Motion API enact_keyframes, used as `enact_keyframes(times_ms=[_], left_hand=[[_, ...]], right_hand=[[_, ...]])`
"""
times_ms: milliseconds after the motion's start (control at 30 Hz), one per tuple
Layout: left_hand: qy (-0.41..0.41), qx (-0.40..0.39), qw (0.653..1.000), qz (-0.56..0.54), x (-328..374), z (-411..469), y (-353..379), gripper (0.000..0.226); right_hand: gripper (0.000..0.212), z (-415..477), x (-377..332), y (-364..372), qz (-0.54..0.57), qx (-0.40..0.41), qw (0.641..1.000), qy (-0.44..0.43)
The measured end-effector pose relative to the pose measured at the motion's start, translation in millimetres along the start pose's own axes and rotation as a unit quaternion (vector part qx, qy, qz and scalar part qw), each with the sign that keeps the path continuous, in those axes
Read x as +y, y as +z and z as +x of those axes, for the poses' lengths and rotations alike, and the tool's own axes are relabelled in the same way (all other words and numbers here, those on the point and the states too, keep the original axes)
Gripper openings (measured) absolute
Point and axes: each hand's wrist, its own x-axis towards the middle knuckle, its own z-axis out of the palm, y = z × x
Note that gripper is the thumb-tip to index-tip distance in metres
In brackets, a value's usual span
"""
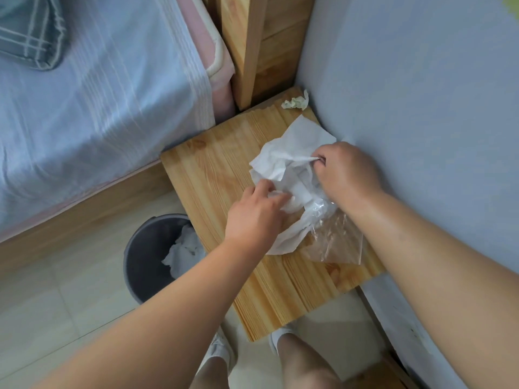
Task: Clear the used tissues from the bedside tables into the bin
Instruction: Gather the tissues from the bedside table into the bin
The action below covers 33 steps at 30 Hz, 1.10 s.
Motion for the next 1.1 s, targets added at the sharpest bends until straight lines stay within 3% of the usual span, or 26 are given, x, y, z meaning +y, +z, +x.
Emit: enact_keyframes(times_ms=[100, 300, 500, 667, 867, 967, 1100], left_hand=[[-0.021, 0.015, 0.999, -0.045, -8, -7, 2, 0.026], [-0.099, 0.014, 0.978, -0.184, -18, -21, -8, 0.026], [-0.152, 0.008, 0.922, -0.355, -26, -57, -28, 0.020], [-0.168, 0.044, 0.879, -0.445, -41, -99, -45, 0.014], [-0.260, 0.127, 0.795, -0.533, -106, -161, -58, 0.020], [-0.342, 0.154, 0.738, -0.561, -153, -191, -50, 0.018], [-0.437, 0.164, 0.695, -0.546, -211, -217, -24, 0.012]], right_hand=[[0.035, -12, -3, -6, 0.041, 0.019, 0.999, 0.011], [0.036, -40, -12, -36, 0.106, 0.082, 0.990, 0.039], [0.020, -64, -27, -60, 0.263, 0.143, 0.950, 0.085], [0.021, -95, -63, -73, 0.313, 0.162, 0.933, 0.075], [0.020, -139, -136, -40, 0.355, 0.069, 0.932, 0.030], [0.023, -156, -171, 6, 0.370, -0.014, 0.929, 0.006], [0.027, -169, -208, 92, 0.346, -0.114, 0.931, 0.008]])
